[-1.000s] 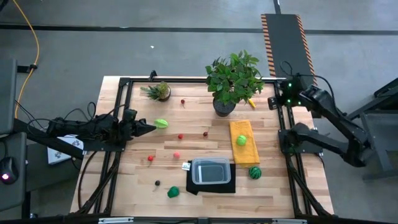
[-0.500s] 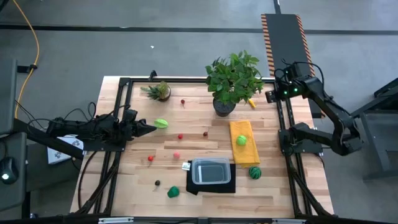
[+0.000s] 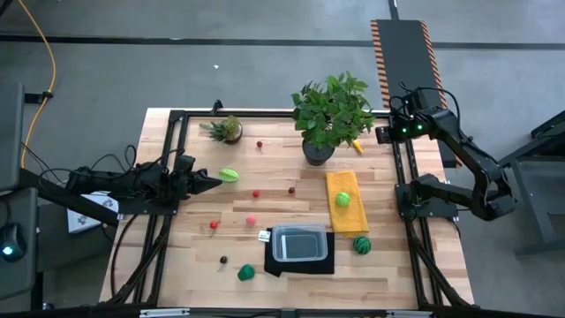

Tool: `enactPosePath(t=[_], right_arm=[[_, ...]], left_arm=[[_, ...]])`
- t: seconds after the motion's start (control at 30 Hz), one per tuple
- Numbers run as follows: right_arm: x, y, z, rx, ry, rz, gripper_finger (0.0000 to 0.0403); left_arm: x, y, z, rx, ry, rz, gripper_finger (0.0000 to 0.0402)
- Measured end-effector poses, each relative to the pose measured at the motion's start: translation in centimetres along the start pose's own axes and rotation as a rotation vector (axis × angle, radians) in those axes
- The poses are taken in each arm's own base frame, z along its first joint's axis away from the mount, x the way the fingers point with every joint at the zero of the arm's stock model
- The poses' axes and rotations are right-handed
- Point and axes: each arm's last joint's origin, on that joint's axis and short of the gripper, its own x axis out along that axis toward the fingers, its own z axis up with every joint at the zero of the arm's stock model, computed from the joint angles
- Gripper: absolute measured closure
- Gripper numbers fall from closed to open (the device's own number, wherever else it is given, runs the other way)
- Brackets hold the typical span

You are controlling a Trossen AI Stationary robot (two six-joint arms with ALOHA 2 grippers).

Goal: Pick and placing Produce into tupperware
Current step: Put the corn into the transparent bin

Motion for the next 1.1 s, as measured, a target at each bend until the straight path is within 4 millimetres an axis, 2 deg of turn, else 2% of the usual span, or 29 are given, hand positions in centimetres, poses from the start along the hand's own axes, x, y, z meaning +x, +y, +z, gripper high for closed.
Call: enactPosePath(t=[0.37,0.57,0.73,0.93,1.1], right_arm=[[0.0,0.3,0.0,0.030,0.012,0.050,0.0318],[0.5,2.0,-0.4,-0.016,0.050,0.127,0.0318],[0.8,3.0,-0.1,-0.079,-0.008,0.089,0.0318],[2.0,3.0,0.6,-0.062,0.013,0.063,0.0316],[3.3,2.8,0.9,-0.053,0.069,0.044,0.0288]], left_arm=[[0.0,0.0,0.0,0.000,0.000,0.000,0.0360],[0.0,0.0,0.0,0.000,0.000,0.000,0.0360],[0.0,0.0,0.0,0.001,0.001,0.003,0.0360],[0.0,0.1,0.0,0.002,0.004,0.007,0.0360],[0.0,0.1,-0.1,0.005,0.007,0.012,0.0360]])
